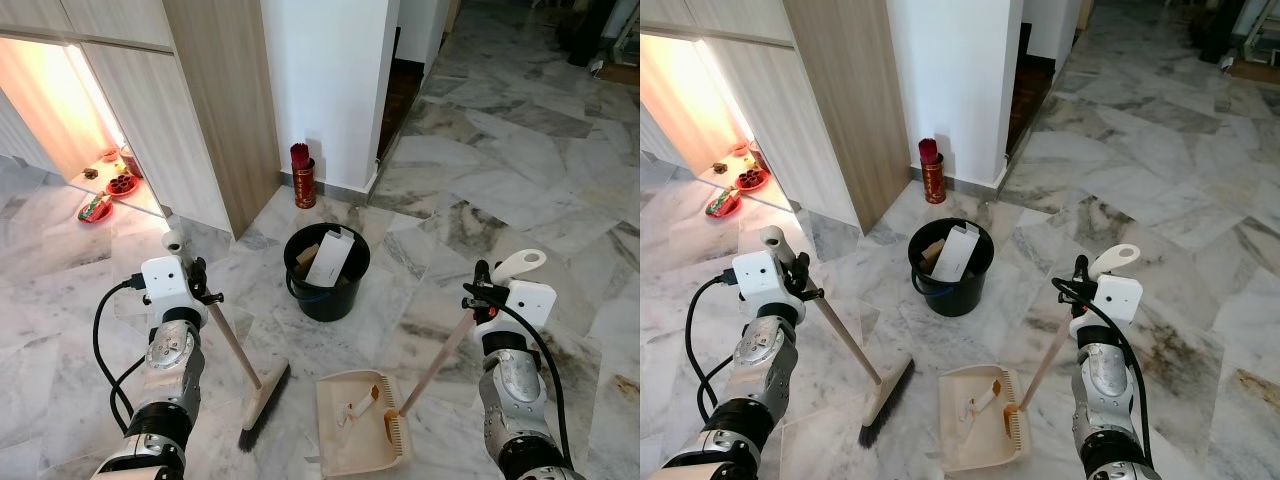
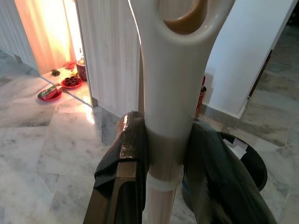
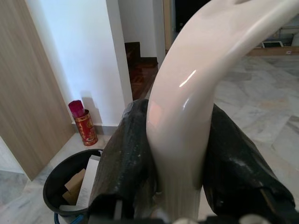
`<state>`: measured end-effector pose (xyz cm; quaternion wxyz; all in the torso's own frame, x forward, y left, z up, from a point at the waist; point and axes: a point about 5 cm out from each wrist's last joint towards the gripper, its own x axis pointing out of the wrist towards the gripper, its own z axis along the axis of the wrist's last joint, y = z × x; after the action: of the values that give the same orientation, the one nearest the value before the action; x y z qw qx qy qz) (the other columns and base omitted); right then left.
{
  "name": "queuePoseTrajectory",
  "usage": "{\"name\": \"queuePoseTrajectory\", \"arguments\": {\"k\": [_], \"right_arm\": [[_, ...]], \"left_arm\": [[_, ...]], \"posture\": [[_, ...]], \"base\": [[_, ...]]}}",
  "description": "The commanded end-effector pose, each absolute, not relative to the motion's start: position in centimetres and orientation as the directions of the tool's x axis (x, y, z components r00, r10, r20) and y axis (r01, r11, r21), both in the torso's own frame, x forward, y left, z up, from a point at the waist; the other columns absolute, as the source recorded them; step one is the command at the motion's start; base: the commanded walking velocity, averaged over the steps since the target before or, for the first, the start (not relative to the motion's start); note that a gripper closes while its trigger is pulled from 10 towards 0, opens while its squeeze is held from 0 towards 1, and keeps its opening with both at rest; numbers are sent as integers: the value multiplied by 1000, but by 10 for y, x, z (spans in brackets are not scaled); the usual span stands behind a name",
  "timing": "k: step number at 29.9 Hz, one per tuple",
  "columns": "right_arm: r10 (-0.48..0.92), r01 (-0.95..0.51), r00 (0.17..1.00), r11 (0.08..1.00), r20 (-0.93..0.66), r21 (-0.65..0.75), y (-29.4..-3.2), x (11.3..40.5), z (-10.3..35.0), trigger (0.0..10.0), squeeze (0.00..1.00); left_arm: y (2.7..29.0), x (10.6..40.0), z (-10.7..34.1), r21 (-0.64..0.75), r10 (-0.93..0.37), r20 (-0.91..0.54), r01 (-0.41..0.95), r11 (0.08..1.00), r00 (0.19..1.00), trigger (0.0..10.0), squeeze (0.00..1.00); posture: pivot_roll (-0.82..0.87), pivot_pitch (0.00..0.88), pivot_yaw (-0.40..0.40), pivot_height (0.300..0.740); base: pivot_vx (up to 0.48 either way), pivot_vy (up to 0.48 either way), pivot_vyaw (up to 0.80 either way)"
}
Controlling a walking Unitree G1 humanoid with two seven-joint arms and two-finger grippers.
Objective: Sweep floor
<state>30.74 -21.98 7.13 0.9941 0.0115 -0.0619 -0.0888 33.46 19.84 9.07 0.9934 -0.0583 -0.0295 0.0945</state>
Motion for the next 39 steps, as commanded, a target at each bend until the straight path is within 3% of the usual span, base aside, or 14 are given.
{"name": "queuePoseTrajectory", "arguments": {"k": [1,39], "right_arm": [[-178,173,974,984,141,44,-219,310,76,10000,0],[-171,167,975,985,141,42,-217,310,75,10000,0]], "left_arm": [[202,337,102,-102,192,104,-181,978,976,10000,0],[197,339,102,-104,169,106,-158,982,980,10000,0]], "posture": [[4,33,60,740],[-7,0,65,740]], "base": [[0,0,0],[0,0,0]]}}
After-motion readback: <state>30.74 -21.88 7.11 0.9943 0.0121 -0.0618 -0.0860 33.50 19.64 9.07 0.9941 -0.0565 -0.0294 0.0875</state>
